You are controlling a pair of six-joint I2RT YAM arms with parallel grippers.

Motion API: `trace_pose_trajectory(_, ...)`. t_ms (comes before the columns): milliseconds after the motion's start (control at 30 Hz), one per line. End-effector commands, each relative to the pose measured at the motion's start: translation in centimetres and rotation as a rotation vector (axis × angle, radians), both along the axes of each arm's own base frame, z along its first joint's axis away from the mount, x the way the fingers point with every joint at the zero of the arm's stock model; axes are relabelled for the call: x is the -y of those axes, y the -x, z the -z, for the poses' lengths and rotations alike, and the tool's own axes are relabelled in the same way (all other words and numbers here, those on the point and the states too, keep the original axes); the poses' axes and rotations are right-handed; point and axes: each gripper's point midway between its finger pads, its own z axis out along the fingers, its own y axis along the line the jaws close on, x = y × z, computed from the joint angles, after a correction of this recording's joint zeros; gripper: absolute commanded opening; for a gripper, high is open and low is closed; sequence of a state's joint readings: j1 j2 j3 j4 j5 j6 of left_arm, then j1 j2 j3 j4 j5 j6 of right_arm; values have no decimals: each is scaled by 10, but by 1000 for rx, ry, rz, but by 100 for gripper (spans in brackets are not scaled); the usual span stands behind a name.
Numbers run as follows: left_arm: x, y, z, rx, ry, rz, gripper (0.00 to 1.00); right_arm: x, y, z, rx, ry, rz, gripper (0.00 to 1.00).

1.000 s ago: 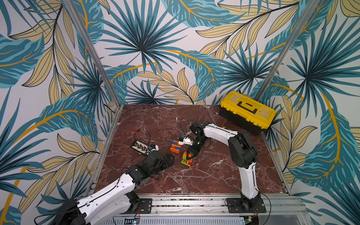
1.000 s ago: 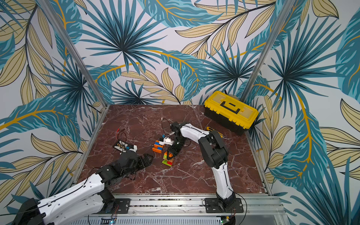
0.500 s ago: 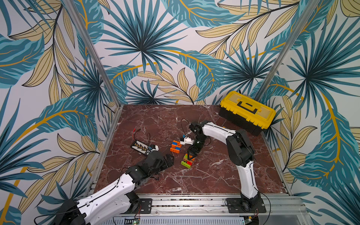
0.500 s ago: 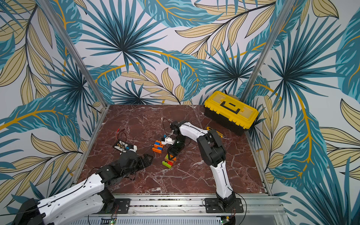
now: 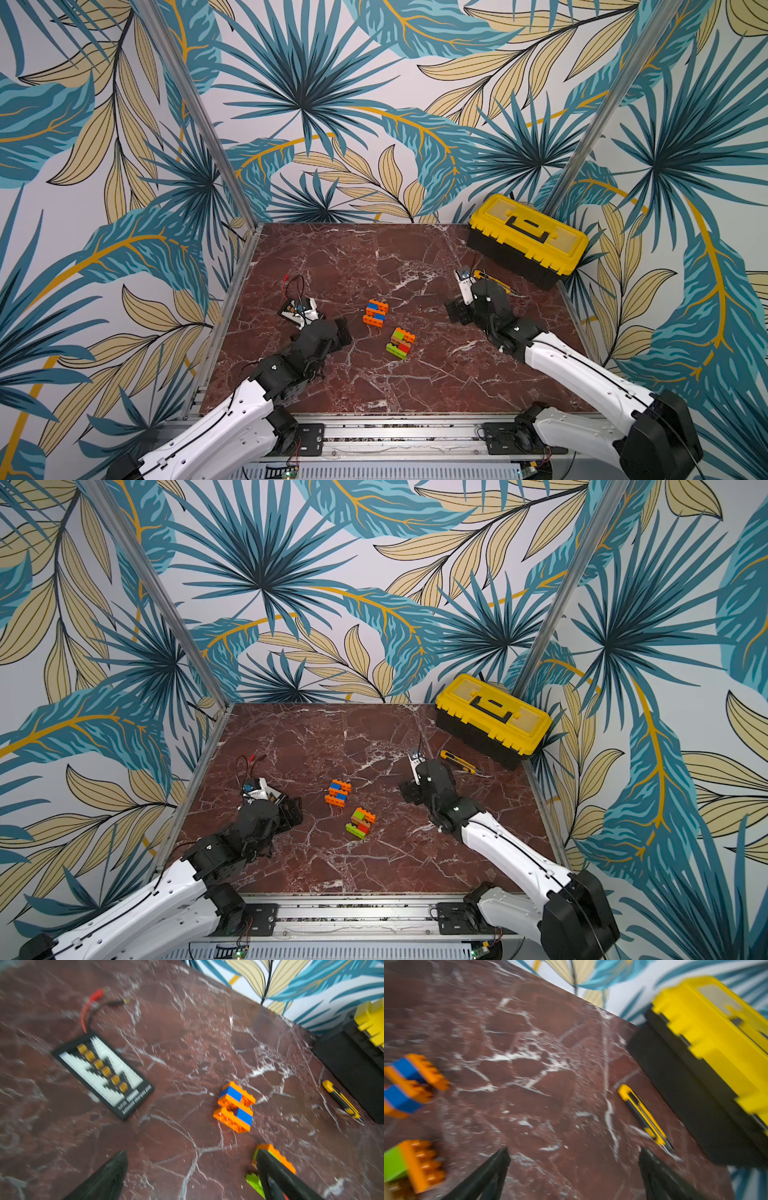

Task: Assemble the number 5 with lego
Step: Place the lego brick at the center of the board, then reset both arms

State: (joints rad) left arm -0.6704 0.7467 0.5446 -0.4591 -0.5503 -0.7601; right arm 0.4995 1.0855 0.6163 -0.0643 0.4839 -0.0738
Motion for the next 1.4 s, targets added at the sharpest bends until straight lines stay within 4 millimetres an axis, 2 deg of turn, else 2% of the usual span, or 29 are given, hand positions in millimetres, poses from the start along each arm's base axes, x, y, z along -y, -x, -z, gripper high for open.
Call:
trace_pose_trajectory(0, -39, -20, -46, 132, -282, -136, 99, 66, 1, -12, 166, -7, 336, 99)
trace_pose_trajectory(100, -59, -37, -51, 151, -464, -219, 99, 98, 0, 6, 203, -10, 461, 99)
trace_pose_trajectory(167, -71, -48, -48, 144, -524, -246, 99, 105, -5, 15, 228, -47, 474, 99)
trace_pose_trajectory(233, -74, -61, -33, 147, -560, -185, 100, 110, -9, 23, 263, -103, 479, 99)
trace_pose_trajectory(300, -85, -65, -17, 144, -561, -207, 100, 108, -21, 23, 265, -130, 442, 99)
trace_pose_trajectory(367, -90, -68, -10, 166, -541, -213, 100, 104, -34, 25, 257, -149, 404, 99)
trace_pose_trajectory(500, -91, -74, -1, 275, -490, -191, 100, 84, -61, 26, 256, -183, 263, 99)
trace_pose_trajectory(567, -90, -79, 5, 283, -471, -165, 100, 80, -68, 27, 246, -156, 226, 99)
trace_pose_trajectory(633, -92, -85, 11, 298, -452, -165, 100, 78, -68, 28, 290, -168, 193, 99)
trace_pose_trajectory(700, -92, -89, 10, 354, -450, -167, 100, 93, -61, 36, 331, -225, 235, 99)
trace_pose_trajectory(800, -92, -98, 9, 411, -426, -148, 100, 86, -59, 42, 372, -258, 146, 99)
trace_pose_trajectory(833, -93, -102, 9, 411, -426, -140, 100, 83, -59, 47, 326, -255, 133, 99)
trace_pose_trajectory(933, -85, -119, 21, 288, -416, -64, 100, 83, -72, 50, 266, -258, 139, 99)
trace_pose_trajectory(1000, -81, -128, 23, 271, -421, -34, 100, 104, -72, 49, 284, -263, 260, 99)
trace_pose_trajectory(1100, -79, -131, 25, 269, -455, -7, 100, 113, -70, 48, 303, -262, 306, 99)
trace_pose_trajectory(1233, -97, -133, 20, 329, -507, -50, 100, 113, -70, 48, 302, -261, 306, 99)
trace_pose_trajectory(1300, -102, -138, 37, 338, -441, -26, 100, 113, -70, 48, 303, -262, 306, 99)
trace_pose_trajectory(1367, -105, -143, 44, 358, -445, -32, 100, 113, -70, 48, 301, -261, 308, 99)
